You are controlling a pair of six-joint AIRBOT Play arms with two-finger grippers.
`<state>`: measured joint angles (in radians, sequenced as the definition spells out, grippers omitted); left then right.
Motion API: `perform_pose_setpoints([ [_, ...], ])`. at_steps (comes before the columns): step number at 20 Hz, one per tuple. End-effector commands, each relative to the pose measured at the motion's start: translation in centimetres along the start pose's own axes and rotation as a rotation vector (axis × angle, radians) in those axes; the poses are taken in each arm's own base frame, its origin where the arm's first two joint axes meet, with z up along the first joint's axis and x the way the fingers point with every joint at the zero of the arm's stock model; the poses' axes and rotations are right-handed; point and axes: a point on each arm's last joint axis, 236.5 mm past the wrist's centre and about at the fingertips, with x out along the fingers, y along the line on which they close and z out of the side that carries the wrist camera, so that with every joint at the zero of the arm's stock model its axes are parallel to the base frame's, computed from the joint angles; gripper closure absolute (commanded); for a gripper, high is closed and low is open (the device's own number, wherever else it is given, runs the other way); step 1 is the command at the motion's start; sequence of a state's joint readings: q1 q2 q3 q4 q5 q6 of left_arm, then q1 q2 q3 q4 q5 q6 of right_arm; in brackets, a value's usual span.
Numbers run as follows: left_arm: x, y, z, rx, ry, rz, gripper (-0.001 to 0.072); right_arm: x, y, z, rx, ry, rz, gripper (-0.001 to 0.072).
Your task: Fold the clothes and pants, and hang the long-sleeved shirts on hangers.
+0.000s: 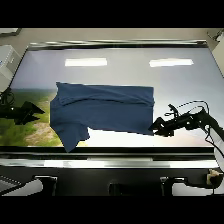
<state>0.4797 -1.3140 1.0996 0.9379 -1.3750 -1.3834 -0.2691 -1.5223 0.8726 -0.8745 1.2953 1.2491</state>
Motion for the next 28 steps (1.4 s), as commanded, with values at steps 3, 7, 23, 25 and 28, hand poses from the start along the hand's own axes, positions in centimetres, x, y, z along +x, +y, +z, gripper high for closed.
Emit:
perform_pose_setpoints([
  [3,0.0,0.0,0.2,-0.001,-0.008,0.001,0.015,0.3,-0.3,1.5,0.021,-0.07,-0.001,0.031],
  [7,0.0,0.1,0.4,-0.004,-0.015,0.003,0.015,1.1,0.8,1.6,-0.01,-0.07,0.004,0.0461],
  [23,5.2,3.7,-2.0,-0.014,0.107,-0.011,0.015,1.6,1.7,-1.0,-0.117,0.009,-0.095,0.0678],
  [25,6.6,4.7,-3.1,-0.021,0.142,-0.012,0.015,1.6,1.7,-1.1,-0.119,0.009,-0.095,0.0678],
  [28,7.1,5.2,-3.3,-0.021,0.138,-0.006,0.015,1.5,1.5,-1.0,-0.122,0.008,-0.103,0.0678],
])
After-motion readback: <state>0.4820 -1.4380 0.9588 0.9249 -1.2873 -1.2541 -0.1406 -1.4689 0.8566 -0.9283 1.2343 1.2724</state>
